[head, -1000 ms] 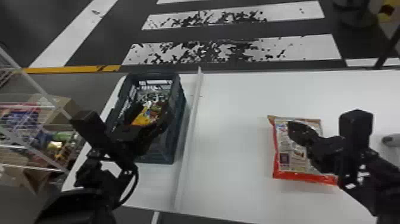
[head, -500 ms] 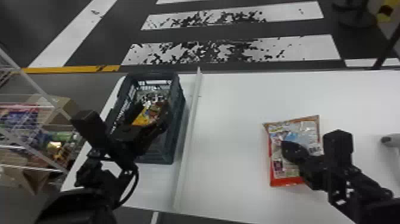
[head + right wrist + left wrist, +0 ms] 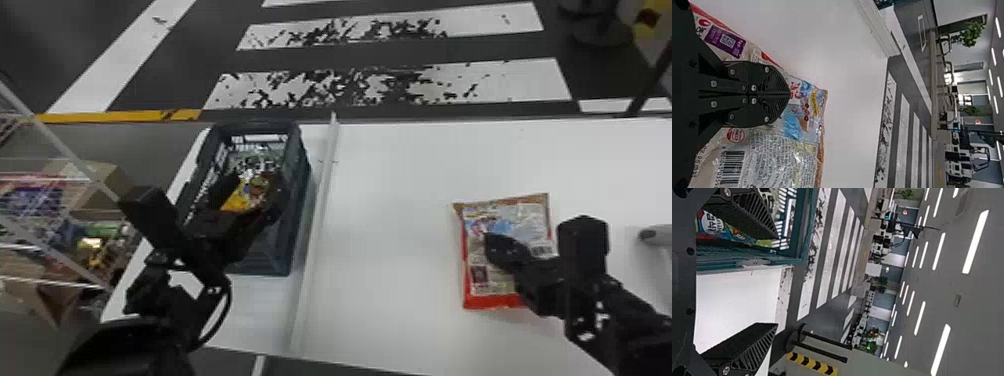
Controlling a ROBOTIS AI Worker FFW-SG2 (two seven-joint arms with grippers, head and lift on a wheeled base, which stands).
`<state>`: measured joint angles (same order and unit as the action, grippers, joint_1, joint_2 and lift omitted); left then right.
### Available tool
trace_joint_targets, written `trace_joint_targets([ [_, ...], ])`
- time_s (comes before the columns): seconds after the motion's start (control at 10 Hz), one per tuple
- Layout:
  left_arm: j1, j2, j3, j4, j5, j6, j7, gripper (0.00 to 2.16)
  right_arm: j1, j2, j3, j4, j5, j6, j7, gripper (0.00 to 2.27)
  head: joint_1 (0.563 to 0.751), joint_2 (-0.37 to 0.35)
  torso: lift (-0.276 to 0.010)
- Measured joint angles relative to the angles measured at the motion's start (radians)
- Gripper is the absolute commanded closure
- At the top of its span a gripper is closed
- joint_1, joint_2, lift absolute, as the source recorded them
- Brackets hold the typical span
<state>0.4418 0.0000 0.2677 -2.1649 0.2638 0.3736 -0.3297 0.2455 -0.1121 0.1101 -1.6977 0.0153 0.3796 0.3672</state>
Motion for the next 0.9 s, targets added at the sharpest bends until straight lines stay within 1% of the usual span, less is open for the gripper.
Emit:
trace_joint_targets([
  [0.2,0.0,0.0,0.001,0.0,0.0,0.0,0.0,0.08,0.0,-0.02,-0.03,-0.007,0.004,0.0,0.04,2.19,0.695,0.163,-0.095],
  [0.5,0.0,0.0,0.002,-0.001,0.0,0.0,0.0,0.08,0.0,-0.054,-0.052,-0.01,0.007,0.003,0.05,2.18,0.695,0.134,-0.095],
  [0.6,0.0,0.0,0.002,-0.001,-0.001,0.0,0.0,0.08,0.004,-0.059,-0.057,-0.018,0.007,0.003,0.057,2.06,0.695,0.13,-0.095],
  [0.7,0.0,0.0,0.002,-0.002,-0.001,0.0,0.0,0.08,0.015,-0.059,-0.059,-0.042,0.002,0.006,0.06,1.58,0.695,0.132,-0.095],
  [0.8,0.0,0.0,0.002,-0.004,-0.001,0.0,0.0,0.08,0.035,-0.056,-0.061,-0.09,-0.015,0.014,0.051,0.71,0.695,0.138,-0.095],
  [0.9,0.0,0.0,0.002,-0.006,-0.002,0.0,0.0,0.08,0.06,-0.053,-0.066,-0.16,-0.043,0.023,0.043,0.12,0.695,0.145,-0.095],
])
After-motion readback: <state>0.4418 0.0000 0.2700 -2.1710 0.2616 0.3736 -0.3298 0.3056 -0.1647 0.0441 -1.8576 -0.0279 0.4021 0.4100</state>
